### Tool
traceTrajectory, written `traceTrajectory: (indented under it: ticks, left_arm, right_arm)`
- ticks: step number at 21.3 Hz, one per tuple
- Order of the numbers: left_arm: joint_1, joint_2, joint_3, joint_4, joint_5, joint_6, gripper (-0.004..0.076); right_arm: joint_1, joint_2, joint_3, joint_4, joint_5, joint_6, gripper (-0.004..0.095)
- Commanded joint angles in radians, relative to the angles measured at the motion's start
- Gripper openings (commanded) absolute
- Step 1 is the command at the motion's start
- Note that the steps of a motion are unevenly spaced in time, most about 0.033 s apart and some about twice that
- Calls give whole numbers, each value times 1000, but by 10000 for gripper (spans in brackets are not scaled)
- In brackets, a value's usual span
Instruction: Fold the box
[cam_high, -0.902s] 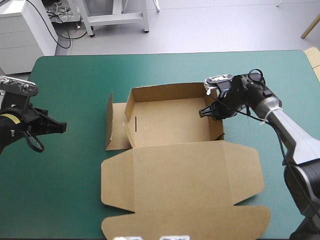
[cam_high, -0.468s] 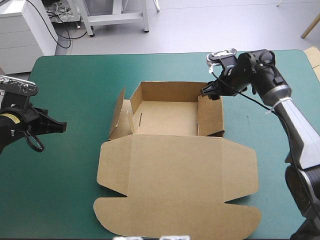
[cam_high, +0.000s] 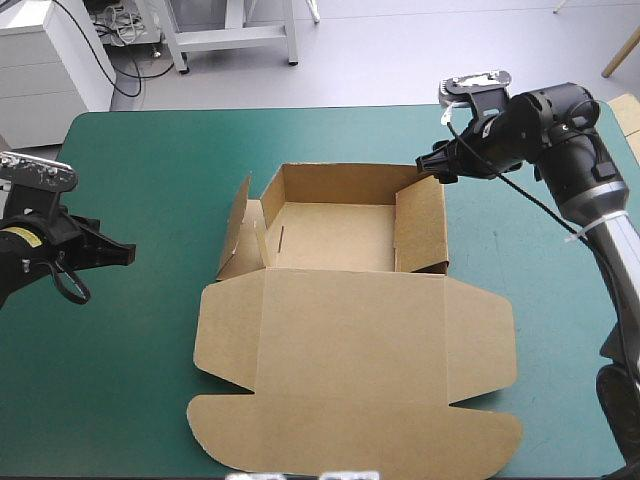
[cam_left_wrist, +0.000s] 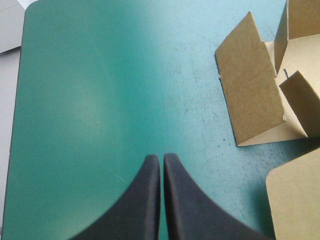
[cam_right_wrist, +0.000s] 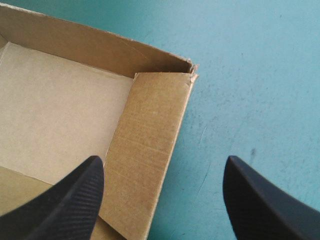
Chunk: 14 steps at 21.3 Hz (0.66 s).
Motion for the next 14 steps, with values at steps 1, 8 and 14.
traceTrajectory:
  ticks: [1, 8, 14]
  left_arm:
    - [1, -8, -21, -20, -58, -5, 7]
    - [1, 1, -21, -20, -66, -5, 7]
    - [1, 29, -21, -20, -64, -6, 7]
  right_arm:
    - [-8, -37, 29, 0, -36, 40, 628]
    - [-8, 43, 187, 10, -73, 51, 628]
    - [-8, 177, 189, 59, -158, 51, 628]
